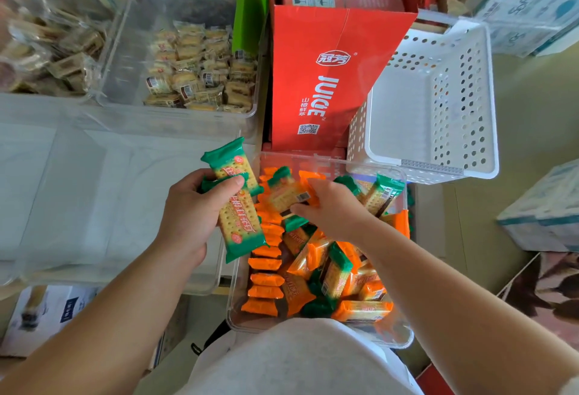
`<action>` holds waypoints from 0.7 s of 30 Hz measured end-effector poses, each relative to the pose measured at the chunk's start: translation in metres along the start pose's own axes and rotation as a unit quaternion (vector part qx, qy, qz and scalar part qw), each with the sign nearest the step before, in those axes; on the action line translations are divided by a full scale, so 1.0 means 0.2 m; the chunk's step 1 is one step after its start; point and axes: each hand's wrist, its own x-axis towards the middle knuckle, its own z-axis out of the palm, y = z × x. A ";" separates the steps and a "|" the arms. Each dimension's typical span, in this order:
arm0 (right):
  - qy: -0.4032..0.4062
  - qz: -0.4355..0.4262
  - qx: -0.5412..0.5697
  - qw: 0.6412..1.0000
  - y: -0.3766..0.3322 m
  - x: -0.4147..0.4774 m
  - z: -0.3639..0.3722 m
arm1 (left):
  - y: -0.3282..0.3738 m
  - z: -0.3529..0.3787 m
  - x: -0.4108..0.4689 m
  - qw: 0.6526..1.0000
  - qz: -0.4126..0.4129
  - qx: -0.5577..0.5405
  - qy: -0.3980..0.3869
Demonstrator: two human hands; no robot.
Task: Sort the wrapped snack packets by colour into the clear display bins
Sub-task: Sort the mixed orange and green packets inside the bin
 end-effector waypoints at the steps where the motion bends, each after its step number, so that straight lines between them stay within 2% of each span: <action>1: -0.027 0.013 -0.002 1.000 -0.01 0.02 0.04 | 0.00 0.00 0.00 1.000 0.002 0.001 -0.003; 3: -0.067 0.043 0.035 0.996 -0.02 0.06 0.08 | 0.00 0.01 0.00 1.000 0.004 0.006 -0.010; 6: -0.070 0.082 0.109 0.988 0.01 0.04 0.04 | -0.01 0.02 0.00 0.999 0.005 0.027 -0.021; 9: -0.095 0.136 0.312 0.935 0.08 0.02 -0.01 | -0.03 0.03 0.00 0.999 0.008 0.040 -0.027; 13: -0.104 0.132 0.301 0.939 0.10 0.03 0.04 | -0.04 0.03 0.00 0.999 0.003 0.038 -0.024; 19: -0.073 0.145 0.383 0.909 -0.01 0.05 0.24 | -0.03 0.02 0.02 0.998 0.006 0.050 -0.021; 21: -0.072 0.140 0.349 0.924 0.00 0.05 0.22 | -0.02 0.02 0.03 0.998 0.010 0.056 -0.022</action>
